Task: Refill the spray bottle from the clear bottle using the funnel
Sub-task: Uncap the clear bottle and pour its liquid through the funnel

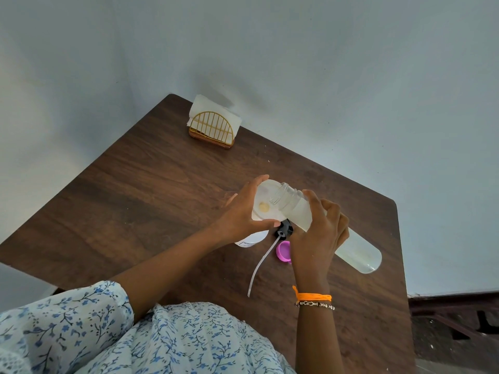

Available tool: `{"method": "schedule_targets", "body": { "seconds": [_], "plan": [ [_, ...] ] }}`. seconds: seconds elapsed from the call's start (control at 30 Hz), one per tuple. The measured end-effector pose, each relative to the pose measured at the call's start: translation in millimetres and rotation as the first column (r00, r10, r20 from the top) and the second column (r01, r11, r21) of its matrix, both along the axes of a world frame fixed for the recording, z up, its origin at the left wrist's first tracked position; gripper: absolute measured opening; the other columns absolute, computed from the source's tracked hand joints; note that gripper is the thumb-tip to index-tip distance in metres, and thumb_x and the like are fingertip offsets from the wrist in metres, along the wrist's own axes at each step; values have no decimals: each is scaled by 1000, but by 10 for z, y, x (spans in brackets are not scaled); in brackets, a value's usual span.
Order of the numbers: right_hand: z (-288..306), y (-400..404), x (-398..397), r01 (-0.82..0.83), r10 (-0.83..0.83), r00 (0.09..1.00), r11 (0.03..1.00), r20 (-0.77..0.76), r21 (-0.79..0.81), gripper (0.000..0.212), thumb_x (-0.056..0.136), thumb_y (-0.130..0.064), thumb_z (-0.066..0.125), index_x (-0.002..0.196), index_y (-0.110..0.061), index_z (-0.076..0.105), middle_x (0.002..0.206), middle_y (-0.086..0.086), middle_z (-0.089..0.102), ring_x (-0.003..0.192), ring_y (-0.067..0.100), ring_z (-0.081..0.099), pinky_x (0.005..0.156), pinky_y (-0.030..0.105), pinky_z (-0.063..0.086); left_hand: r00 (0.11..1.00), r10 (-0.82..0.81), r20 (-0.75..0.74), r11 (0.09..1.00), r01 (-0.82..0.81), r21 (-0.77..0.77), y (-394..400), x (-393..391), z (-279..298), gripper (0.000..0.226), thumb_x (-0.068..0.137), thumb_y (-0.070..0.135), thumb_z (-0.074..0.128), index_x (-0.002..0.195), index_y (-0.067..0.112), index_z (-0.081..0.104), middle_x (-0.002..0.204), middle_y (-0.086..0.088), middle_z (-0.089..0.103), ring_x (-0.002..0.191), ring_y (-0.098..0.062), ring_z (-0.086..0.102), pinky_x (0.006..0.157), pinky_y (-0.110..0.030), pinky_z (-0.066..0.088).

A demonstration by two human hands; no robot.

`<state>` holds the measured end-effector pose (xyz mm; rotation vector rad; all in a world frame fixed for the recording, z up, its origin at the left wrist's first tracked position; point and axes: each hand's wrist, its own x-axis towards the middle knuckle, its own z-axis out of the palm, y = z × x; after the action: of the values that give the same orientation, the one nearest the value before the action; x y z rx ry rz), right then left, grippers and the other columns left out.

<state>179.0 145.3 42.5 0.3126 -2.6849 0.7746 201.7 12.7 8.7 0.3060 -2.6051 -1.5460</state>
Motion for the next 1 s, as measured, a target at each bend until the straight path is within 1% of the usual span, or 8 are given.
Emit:
{"method": "schedule_targets", "body": {
  "seconds": [0.6, 0.77, 1.0],
  "plan": [
    [-3, 2, 2, -2, 2, 1000, 1000, -17, -4, 58, 68, -5, 77, 120, -20, 58, 121, 12, 53, 117, 33, 40, 100, 43, 29, 1000, -2, -4, 1000, 2, -2, 5, 3, 10, 91, 74, 35, 74, 143, 28, 15, 151, 5, 24, 135, -13, 28, 114, -47, 25],
    [-11, 11, -1, 3, -3, 1000, 1000, -12, 0, 59, 67, -4, 77, 121, -21, 57, 121, 12, 52, 117, 33, 40, 100, 44, 29, 1000, -1, -8, 1000, 1, 2, 3, 5, -8, 91, 74, 36, 75, 142, 28, 16, 151, 6, 25, 134, -12, 28, 113, -50, 26],
    [-25, 24, 0, 14, -14, 1000, 1000, -20, 6, 62, 66, -1, 77, 120, -22, 57, 120, 11, 53, 116, 32, 40, 100, 46, 31, 1000, -4, -8, 1000, 4, 3, 0, 5, 8, 91, 74, 35, 75, 143, 27, 16, 151, 5, 24, 135, -13, 28, 113, -48, 27]
  ]
}}
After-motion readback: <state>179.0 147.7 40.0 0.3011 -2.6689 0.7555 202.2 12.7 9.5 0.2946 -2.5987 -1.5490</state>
